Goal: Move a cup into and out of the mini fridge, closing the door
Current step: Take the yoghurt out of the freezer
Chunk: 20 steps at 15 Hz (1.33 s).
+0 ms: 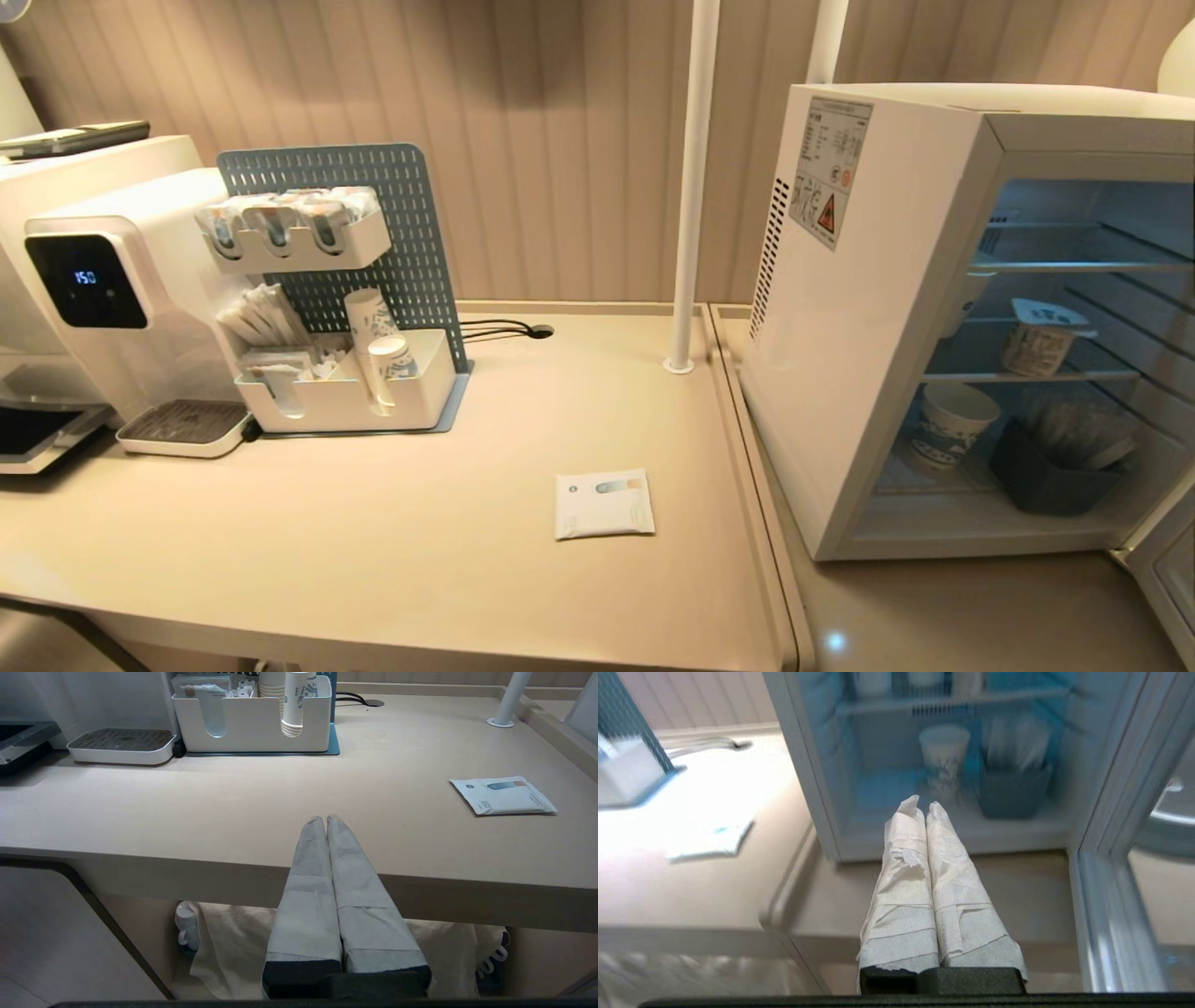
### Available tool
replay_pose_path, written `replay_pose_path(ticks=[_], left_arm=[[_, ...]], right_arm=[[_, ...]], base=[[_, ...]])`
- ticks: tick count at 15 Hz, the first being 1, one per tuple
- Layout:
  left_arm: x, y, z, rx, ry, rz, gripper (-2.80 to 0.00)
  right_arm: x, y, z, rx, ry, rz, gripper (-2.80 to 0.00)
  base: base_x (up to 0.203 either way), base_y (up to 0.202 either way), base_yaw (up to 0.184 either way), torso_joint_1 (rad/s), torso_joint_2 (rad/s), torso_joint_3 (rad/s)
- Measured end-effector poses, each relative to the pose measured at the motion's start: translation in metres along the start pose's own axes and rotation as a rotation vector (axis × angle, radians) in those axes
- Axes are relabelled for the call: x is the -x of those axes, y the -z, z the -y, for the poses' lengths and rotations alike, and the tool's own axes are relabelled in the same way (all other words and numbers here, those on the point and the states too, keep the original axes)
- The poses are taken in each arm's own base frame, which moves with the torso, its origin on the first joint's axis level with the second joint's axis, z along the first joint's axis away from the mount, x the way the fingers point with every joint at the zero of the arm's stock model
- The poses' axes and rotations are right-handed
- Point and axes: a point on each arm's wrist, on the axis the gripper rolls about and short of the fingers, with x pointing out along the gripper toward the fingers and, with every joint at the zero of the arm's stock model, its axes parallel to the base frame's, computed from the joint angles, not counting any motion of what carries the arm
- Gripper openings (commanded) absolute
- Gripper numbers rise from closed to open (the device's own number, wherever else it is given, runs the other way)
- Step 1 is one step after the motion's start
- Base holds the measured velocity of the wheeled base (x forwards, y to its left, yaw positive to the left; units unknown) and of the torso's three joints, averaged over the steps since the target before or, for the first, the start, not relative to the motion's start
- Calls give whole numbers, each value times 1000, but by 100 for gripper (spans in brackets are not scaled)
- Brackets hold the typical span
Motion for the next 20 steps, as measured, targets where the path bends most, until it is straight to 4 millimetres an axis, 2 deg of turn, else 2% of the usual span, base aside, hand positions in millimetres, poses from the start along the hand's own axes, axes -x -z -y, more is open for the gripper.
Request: replay_pose_path(ticks=[2,3,4,6,8,11,13,15,17,20], left_arm=[[0,0,0,2,0,0,-280],[0,0,0,2,1,0,-280],[0,0,0,2,0,0,-280],[0,0,0,2,1,0,-280],[0,0,0,3,1,1,-280],[0,0,0,5,1,0,-280],[0,0,0,5,1,1,-280],[0,0,0,5,1,0,-280],[0,0,0,5,1,1,-280],[0,0,0,5,1,1,-280]], right_arm=[[-12,-36,-1,-29,4,-51,-280],[-27,-50,-2,-38,8,-111,-280],[-44,-61,-2,-46,13,-182,-280],[-93,-76,-2,-67,28,-338,-280],[-145,-78,-2,-102,59,-465,-280],[-225,-60,1,-138,160,-573,-280],[-271,-43,4,-149,242,-551,-280],[-307,-34,7,-141,323,-451,-280],[-320,-33,10,-104,343,-408,-280],[-313,-38,10,-67,340,-467,-280]], base=[[0,0,0,0,0,0],[0,0,0,0,0,0],[0,0,0,0,0,0],[0,0,0,0,0,0],[0,0,0,0,0,0],[0,0,0,0,0,0],[0,0,0,0,0,0],[0,0,0,0,0,0],[0,0,0,0,0,0],[0,0,0,0,0,0]])
